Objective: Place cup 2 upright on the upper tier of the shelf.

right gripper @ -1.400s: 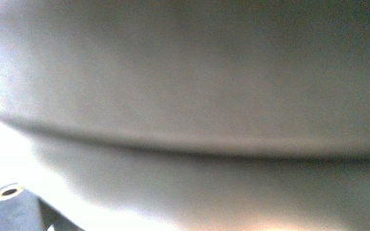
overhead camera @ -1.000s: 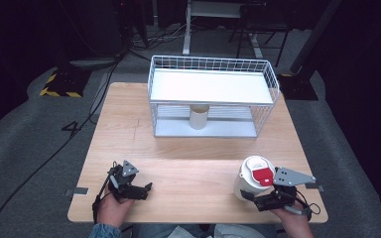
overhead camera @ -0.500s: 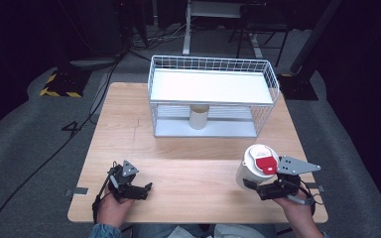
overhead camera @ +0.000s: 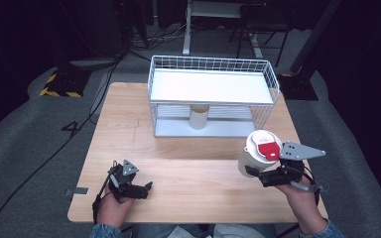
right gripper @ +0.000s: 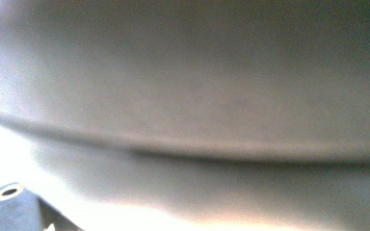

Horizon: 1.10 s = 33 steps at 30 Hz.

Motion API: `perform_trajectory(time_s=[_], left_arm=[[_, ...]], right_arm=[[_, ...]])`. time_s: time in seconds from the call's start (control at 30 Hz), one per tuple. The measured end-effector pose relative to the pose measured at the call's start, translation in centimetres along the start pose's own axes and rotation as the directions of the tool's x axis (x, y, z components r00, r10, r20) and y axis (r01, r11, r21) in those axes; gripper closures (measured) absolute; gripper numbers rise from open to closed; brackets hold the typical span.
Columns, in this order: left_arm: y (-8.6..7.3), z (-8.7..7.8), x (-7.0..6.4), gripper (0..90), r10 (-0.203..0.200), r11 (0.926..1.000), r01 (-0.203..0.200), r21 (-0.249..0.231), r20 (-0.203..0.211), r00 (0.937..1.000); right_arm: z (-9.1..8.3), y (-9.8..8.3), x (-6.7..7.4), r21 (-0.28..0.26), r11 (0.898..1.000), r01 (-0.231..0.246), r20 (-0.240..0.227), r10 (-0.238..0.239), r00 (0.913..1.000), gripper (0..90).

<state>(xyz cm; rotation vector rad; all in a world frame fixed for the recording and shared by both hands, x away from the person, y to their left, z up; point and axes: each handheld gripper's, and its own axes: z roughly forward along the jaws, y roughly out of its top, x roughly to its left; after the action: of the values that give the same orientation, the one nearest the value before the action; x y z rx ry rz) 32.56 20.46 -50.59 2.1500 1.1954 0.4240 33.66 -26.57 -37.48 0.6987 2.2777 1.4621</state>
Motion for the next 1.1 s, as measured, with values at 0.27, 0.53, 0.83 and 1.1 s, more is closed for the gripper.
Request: perform_trajectory(time_s=[0.27, 0.53, 0.83, 1.1], left_arm=[[0.0, 0.0, -0.1, 0.3, -0.010, 1.0000, 0.010, -0.001, -0.002, 1.0000], [0.0, 0.0, -0.1, 0.3, -0.010, 1.0000, 0.010, -0.001, -0.001, 1.0000], [0.0, 0.0, 0.0, 0.5, -0.011, 0.9999, 0.011, 0.000, -0.002, 0.9999], [0.0, 0.0, 0.0, 0.4, -0.010, 0.9999, 0.010, 0.001, -0.002, 0.9999]], right_arm=[[0.1, 2.3, -1.0, -0.010, 1.000, 0.016, 0.007, -0.016, 0.9999, 10.8], [0.6, 4.3, -2.1, -0.012, 1.000, 0.016, 0.006, -0.016, 0.9999, 10.8], [1.0, 6.2, -3.0, -0.010, 1.000, 0.026, 0.021, -0.026, 0.9994, 10.8], [1.4, 8.4, -4.3, -0.014, 1.000, 0.025, 0.048, -0.025, 0.9985, 10.8]])
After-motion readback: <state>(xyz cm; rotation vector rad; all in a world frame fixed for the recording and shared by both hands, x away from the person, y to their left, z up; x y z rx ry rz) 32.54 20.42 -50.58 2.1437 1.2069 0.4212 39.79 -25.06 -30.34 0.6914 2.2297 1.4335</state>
